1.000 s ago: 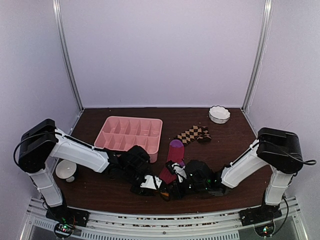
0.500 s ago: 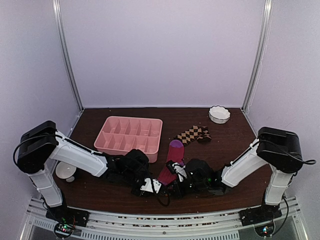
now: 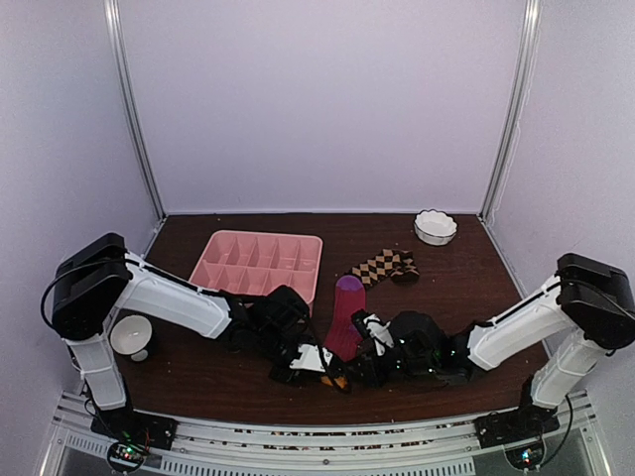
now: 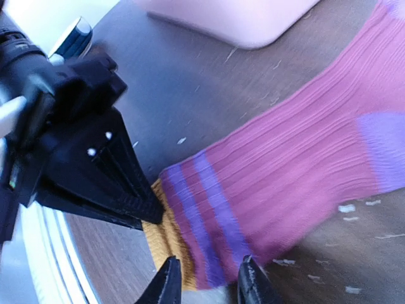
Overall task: Roll the socks
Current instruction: Roll the sock at the center of the board.
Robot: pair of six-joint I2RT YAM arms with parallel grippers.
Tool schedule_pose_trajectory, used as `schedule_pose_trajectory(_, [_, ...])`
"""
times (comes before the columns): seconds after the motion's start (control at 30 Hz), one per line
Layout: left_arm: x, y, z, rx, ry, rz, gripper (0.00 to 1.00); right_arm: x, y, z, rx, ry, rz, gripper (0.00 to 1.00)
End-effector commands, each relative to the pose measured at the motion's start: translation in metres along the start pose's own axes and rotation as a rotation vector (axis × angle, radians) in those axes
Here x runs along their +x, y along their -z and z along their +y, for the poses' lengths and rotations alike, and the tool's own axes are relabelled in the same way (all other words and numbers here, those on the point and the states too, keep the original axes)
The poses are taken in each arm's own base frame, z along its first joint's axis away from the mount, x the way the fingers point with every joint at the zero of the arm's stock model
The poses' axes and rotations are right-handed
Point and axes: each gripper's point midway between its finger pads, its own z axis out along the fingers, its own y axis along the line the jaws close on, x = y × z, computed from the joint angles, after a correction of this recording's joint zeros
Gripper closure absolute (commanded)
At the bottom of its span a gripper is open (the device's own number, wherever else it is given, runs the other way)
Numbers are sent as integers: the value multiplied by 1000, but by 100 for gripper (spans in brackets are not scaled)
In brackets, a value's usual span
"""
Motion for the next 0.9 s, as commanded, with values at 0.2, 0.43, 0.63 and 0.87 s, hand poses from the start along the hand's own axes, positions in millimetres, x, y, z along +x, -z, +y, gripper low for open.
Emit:
schedule_pose_trajectory(0.2, [32, -2, -31, 268, 285, 108, 97, -47, 75, -53, 370, 44, -255, 7])
schedule_pose_trajectory(0.43, [32, -1, -41, 353, 350, 109, 97, -70, 157, -93, 608, -184, -570, 0])
schedule_pose_trajectory(0.63, [30, -2, -48, 397, 400, 93, 96, -64, 167, -74, 315, -197, -732, 0])
schedule_pose_trajectory(0.87, [24, -11, -52, 480, 459, 68, 96, -14, 115, -10, 356, 258, -339, 10])
